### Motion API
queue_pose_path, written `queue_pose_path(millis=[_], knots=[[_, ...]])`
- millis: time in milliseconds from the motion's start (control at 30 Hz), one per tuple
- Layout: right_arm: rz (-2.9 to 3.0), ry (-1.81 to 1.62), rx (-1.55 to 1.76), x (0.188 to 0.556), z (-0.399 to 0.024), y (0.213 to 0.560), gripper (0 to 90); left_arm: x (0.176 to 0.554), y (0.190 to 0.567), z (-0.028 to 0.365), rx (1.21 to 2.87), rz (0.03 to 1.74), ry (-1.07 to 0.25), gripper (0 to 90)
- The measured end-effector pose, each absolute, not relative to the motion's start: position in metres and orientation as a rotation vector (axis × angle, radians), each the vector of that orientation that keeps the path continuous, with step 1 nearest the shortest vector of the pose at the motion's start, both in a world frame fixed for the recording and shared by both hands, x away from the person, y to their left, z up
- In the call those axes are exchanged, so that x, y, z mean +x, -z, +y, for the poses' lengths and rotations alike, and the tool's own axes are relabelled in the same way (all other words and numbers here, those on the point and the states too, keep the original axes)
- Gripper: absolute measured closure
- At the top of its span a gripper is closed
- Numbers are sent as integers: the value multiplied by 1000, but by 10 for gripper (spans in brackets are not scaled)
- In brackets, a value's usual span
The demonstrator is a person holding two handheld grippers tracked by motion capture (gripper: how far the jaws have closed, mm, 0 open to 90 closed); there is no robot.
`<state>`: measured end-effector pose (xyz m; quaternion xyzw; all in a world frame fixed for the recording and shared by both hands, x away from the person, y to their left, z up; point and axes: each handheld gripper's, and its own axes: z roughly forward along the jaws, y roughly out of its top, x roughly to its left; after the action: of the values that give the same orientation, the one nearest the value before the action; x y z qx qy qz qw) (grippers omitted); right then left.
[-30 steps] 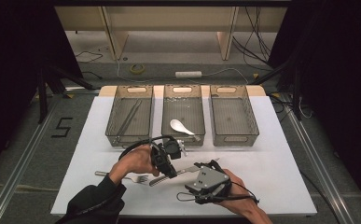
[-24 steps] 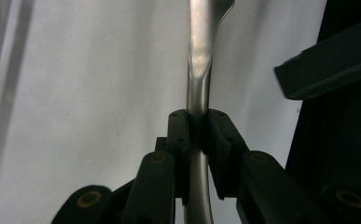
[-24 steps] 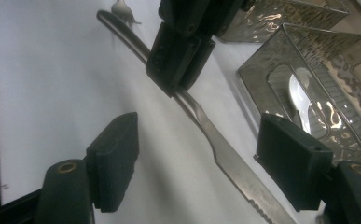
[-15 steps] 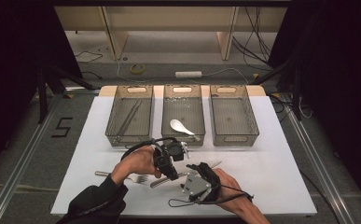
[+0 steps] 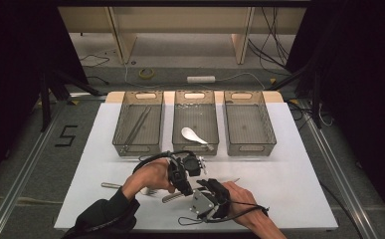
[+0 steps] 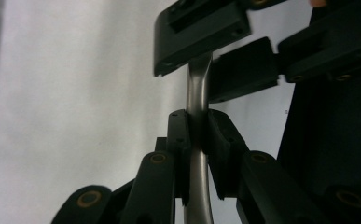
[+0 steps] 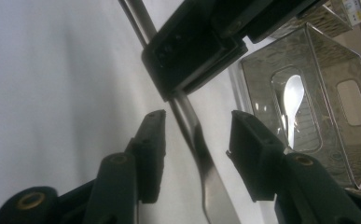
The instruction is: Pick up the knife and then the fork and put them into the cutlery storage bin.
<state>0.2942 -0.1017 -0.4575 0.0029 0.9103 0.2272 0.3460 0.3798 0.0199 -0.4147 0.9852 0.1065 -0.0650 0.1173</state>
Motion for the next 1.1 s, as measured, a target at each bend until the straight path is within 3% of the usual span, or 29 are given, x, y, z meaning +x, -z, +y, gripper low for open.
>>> queue_pose_path(millis=[667, 1100], knots=[[2339, -472, -158, 290, -98, 462, 816, 377, 410, 18, 2865, 270, 199, 790], [2394, -520, -154, 290, -109, 455, 836, 376, 403, 20, 2786, 268, 202, 767]])
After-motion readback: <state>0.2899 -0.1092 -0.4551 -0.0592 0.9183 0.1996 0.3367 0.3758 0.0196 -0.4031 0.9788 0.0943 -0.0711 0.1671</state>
